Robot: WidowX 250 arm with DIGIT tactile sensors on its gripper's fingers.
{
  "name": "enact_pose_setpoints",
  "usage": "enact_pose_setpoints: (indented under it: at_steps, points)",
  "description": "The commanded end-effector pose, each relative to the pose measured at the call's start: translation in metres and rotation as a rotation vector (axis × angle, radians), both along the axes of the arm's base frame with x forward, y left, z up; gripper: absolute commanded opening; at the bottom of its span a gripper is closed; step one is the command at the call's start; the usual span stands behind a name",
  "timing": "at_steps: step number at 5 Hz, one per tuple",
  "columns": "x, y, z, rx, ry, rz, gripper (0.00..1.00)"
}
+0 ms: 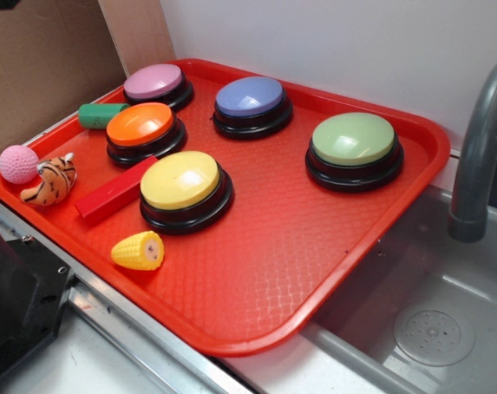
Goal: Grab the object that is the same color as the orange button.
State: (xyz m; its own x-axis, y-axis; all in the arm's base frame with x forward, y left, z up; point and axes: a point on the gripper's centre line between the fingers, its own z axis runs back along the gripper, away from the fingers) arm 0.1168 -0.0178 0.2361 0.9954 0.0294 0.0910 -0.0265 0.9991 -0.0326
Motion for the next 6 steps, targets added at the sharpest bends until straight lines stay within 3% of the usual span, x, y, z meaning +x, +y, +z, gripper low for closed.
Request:
enact_pose_setpoints:
  at_steps: [1,3,4,5,6]
  points:
    - [0.000,0.000,0.000,0.000,0.000,0.000,1.00]
    - [0.006,0.029,-0.019,-0.034,-0.029,0.122,1.00]
    - [0.005,0.050,-0.036,-0.001,-0.072,0.264,1.00]
    - [0.005,0.072,-0.068,0.010,-0.045,0.422,1.00]
    - [0.008,0.086,-0.093,-0.005,-0.066,0.525,1.00]
